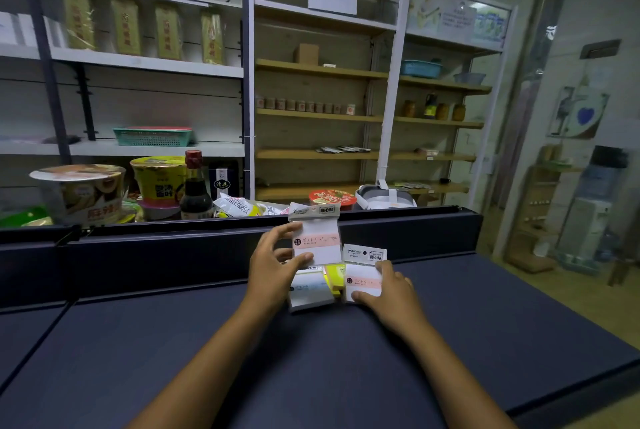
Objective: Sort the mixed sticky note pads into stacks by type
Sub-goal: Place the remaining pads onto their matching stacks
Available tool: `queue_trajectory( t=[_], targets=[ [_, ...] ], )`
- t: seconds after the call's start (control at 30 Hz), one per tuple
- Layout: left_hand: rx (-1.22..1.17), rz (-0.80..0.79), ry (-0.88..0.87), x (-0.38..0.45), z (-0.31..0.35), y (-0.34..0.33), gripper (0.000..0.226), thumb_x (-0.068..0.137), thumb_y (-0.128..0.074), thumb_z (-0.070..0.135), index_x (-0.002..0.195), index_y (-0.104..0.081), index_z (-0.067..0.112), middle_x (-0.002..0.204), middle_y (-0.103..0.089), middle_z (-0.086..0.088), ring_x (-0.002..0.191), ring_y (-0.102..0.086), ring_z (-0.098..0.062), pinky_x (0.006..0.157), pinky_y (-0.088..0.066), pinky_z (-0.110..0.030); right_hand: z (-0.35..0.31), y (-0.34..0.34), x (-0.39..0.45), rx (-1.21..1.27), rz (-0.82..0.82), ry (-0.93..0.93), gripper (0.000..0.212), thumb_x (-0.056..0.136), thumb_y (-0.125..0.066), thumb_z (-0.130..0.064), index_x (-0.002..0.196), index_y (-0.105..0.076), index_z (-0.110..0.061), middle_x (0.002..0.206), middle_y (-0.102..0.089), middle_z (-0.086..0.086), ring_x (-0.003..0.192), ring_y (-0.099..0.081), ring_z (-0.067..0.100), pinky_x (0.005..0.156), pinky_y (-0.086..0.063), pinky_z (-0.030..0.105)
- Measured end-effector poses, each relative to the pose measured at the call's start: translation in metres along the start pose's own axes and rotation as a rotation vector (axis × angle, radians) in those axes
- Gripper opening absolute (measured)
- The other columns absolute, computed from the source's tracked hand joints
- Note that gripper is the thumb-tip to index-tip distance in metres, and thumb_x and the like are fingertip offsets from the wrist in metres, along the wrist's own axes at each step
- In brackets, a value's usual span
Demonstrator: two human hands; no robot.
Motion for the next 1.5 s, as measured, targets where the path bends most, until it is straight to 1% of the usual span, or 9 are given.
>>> queue_trajectory(
  t=[0.2, 0.43, 0.6, 0.8, 0.97, 1.1, 1.3, 1.4, 1.5],
  targets=[
    [-0.030, -0.004, 0.041, -0.004, 0.001, 0.000, 0.050, 0.078, -0.076, -0.006, 0.121, -0.062, 0.015, 0.125, -0.059, -0.007, 0.091, -0.072, -0.023, 0.066, -0.062, -0.038, -0.006, 0.009, -0.009, 0.218, 0.118, 0.039, 0.067, 0.073, -0.084, -0.025, 0.129, -0.046, -0.024, 0.121, -0.051, 0.004, 0.109, -0.057, 0.027, 0.091, -0.049, 0.037],
    [-0.034, 0.052, 0.049, -0.021, 0.020, 0.022, 0.051, 0.078, -0.075, -0.008, 0.124, -0.062, 0.010, 0.126, -0.057, -0.013, 0.093, -0.071, -0.030, 0.073, -0.062, -0.043, -0.014, 0.017, -0.027, 0.530, 0.180, 0.073, 0.056, 0.078, -0.073, 0.006, 0.124, -0.054, -0.021, 0.124, -0.053, 0.001, 0.112, -0.056, 0.019, 0.092, -0.045, 0.028],
    [-0.028, 0.047, 0.055, -0.048, 0.043, 0.057, 0.059, 0.078, -0.072, -0.011, 0.128, -0.059, 0.019, 0.133, -0.055, -0.006, 0.102, -0.069, -0.026, 0.081, -0.060, -0.032, -0.034, 0.011, -0.053, 0.810, 0.172, 0.086, 0.053, 0.083, -0.062, 0.013, 0.122, -0.056, -0.022, 0.130, -0.056, 0.000, 0.118, -0.058, 0.023, 0.099, -0.051, 0.044],
    [0.014, 0.080, 0.013, -0.106, 0.069, 0.127, 0.067, 0.079, -0.073, -0.008, 0.134, -0.056, 0.027, 0.135, -0.057, 0.007, 0.109, -0.066, -0.016, 0.093, -0.056, -0.035, -0.092, 0.002, -0.102, 1.052, 0.083, 0.156, 0.058, 0.087, -0.049, 0.018, 0.125, -0.056, -0.024, 0.128, -0.058, -0.010, 0.109, -0.066, 0.013, 0.072, -0.057, 0.023],
    [-0.002, 0.109, -0.010, -0.137, 0.088, 0.193, 0.067, 0.081, -0.071, -0.008, 0.134, -0.056, 0.031, 0.135, -0.058, 0.011, 0.103, -0.069, -0.008, 0.081, -0.057, -0.018, -0.140, -0.010, -0.149, 1.123, 0.076, 0.209, 0.058, 0.088, -0.049, 0.019, 0.124, -0.057, -0.026, 0.121, -0.059, -0.021, 0.106, -0.068, 0.011, 0.072, -0.057, 0.023],
    [0.001, 0.114, 0.002, -0.162, 0.095, 0.240, 0.066, 0.082, -0.069, -0.009, 0.134, -0.056, 0.030, 0.136, -0.058, 0.011, 0.107, -0.069, -0.014, 0.087, -0.056, -0.022, -0.171, -0.024, -0.179, 1.149, 0.067, 0.194, 0.058, 0.088, -0.051, 0.020, 0.126, -0.058, -0.024, 0.125, -0.058, -0.013, 0.107, -0.068, 0.010, 0.073, -0.059, 0.024],
    [0.006, 0.161, 0.013, -0.195, 0.106, 0.304, 0.064, 0.083, -0.069, -0.008, 0.132, -0.058, 0.032, 0.131, -0.062, 0.014, 0.101, -0.071, -0.010, 0.078, -0.055, -0.015, -0.219, -0.041, -0.216, 1.171, 0.051, 0.216, 0.057, 0.088, -0.053, 0.020, 0.125, -0.058, -0.023, 0.127, -0.059, -0.007, 0.103, -0.070, 0.010, 0.071, -0.059, 0.023],
    [0.027, 0.190, 0.001, -0.207, 0.114, 0.332, 0.064, 0.083, -0.069, -0.010, 0.131, -0.059, 0.031, 0.124, -0.065, 0.019, 0.099, -0.069, 0.001, 0.075, -0.053, -0.010, -0.246, -0.051, -0.231, 1.189, 0.023, 0.234, 0.056, 0.089, -0.054, 0.019, 0.124, -0.058, -0.024, 0.125, -0.059, -0.009, 0.102, -0.069, 0.005, 0.070, -0.058, 0.021],
    [0.040, 0.229, 0.019, -0.217, 0.118, 0.357, 0.064, 0.083, -0.068, -0.010, 0.131, -0.059, 0.031, 0.125, -0.064, 0.021, 0.100, -0.070, -0.006, 0.079, -0.055, -0.014, -0.273, -0.063, -0.243, 1.177, -0.021, 0.261, 0.054, 0.090, -0.056, 0.015, 0.127, -0.057, -0.025, 0.125, -0.059, -0.012, 0.102, -0.069, 0.004, 0.071, -0.058, 0.020]
  ],
)
Point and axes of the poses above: each hand's wrist, its own x-axis towards the middle knuckle, its own y-axis out of the back of the hand, z = x × y, the point moved 7 cm from there along x, towards the middle knuckle
